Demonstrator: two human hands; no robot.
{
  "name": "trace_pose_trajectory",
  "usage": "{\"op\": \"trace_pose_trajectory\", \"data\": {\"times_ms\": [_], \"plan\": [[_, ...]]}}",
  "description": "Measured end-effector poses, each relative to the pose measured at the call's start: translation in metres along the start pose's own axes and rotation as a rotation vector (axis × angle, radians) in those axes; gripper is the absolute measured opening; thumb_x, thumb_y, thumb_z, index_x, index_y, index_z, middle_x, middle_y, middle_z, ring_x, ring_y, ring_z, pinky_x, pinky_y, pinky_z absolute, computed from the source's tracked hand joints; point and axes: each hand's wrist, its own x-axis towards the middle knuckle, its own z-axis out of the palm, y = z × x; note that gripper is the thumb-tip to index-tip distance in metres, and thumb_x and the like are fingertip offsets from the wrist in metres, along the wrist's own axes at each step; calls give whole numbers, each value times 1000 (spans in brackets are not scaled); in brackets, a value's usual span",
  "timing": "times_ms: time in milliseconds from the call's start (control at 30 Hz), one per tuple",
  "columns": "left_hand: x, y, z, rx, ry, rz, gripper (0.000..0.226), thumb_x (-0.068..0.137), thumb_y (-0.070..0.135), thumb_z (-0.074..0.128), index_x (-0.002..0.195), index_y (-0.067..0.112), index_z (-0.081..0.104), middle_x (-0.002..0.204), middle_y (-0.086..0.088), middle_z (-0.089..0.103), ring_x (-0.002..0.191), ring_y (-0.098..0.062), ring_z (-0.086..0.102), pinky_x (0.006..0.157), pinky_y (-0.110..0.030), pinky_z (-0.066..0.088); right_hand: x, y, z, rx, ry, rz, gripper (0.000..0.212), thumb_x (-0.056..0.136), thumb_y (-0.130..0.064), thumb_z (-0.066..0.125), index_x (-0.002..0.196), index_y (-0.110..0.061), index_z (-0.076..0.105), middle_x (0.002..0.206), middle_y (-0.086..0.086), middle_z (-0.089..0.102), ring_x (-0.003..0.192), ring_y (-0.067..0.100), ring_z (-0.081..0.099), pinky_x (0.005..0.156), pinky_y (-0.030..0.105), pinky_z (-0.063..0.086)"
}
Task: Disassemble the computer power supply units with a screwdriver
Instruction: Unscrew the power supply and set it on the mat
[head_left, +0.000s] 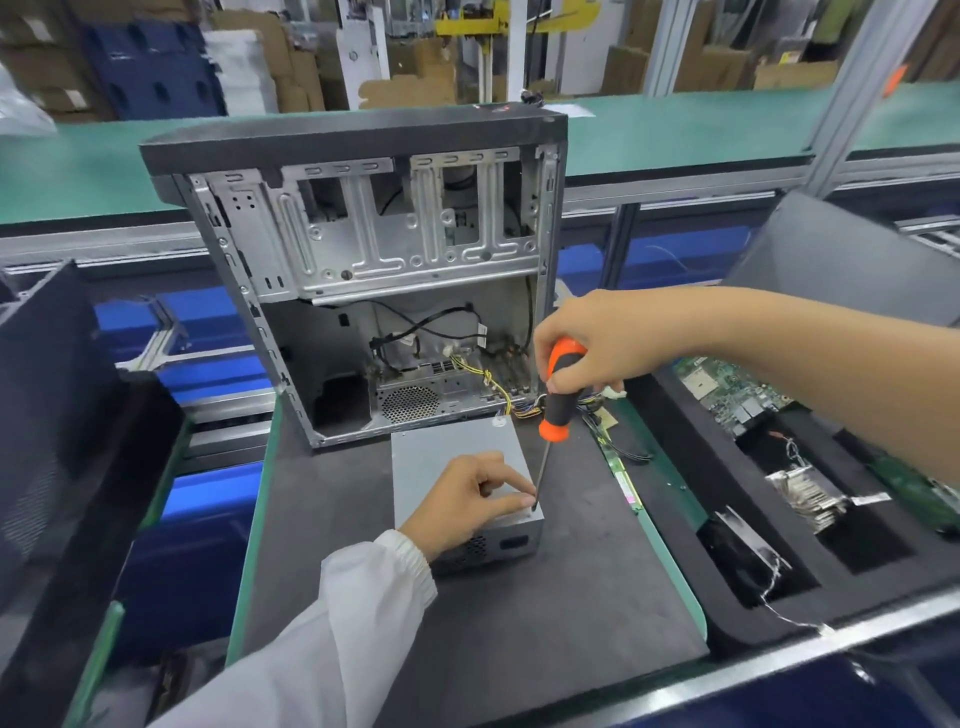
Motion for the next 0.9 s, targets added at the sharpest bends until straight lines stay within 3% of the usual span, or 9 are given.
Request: {"op": "trace_pose_trajectory", "data": {"times_ms": [233,500,733,900], "plan": [[1,-1,0,-1,14,-13,7,82,10,77,88,8,79,64,7,33,55,-3,32,58,-13,28,5,3,3,18,-3,-1,3,89,-29,59,90,-27,61,62,-5,66,51,5,64,43,8,39],[-1,-2,0,-5,6,-13,5,83,12,76,87,11,78,63,9,32,57,-4,33,60,-14,29,4,3,5,7,-2,-28,1,89,-27,59,88,-27,59,67,1,69,52,8,63,46,9,39],[0,-3,-1,-18,-2,-20,5,82,11,76,86,9,78,64,8,33,57,-4,33,61,-13,30,3,-1,8,-61,14,-95,6,89,-32,60,84,-31,56,73,-3,66,65,17,66,57,24,47],[-1,-4,-1,-28,2,-19,4,82,13,77,85,14,78,61,12,32,58,-3,33,62,-11,31,3,-1,6,-21,11,-74,5,90,-30,60,89,-26,59,65,-4,65,54,11,64,53,17,43]]}}
